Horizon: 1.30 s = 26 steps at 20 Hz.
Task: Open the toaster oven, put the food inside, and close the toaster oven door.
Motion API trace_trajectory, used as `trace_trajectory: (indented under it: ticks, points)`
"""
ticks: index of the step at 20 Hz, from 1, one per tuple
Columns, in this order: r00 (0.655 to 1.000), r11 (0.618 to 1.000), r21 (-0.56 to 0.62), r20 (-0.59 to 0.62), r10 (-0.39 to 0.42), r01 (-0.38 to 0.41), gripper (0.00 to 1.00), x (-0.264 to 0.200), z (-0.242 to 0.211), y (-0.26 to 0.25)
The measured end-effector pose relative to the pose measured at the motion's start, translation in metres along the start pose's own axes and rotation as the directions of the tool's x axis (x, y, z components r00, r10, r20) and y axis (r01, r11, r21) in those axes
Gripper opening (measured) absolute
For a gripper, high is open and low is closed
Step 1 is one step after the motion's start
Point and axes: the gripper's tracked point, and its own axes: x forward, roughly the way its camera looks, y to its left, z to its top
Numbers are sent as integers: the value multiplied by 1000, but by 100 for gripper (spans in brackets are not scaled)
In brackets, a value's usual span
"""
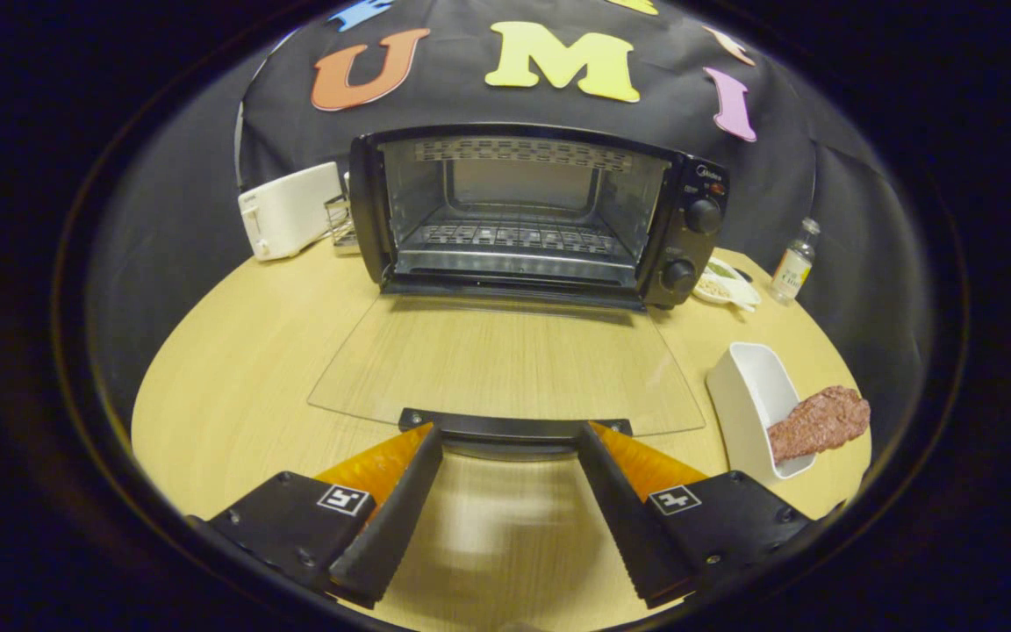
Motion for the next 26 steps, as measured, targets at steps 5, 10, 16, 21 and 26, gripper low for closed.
trace_trajectory:
  ticks: [5,10,16,21,26]
  points:
    - [999,999,9,-6,32,-32,100,-31,-2,-23]
    - [997,998,27,48,-54,53,100,-98,-2,-99]
    - [980,981,77,82,-182,176,100,-159,5,-229]
    - [991,985,124,47,-127,120,100,-139,5,-291]
    - [981,963,208,-49,187,-173,97,-76,-2,-291]
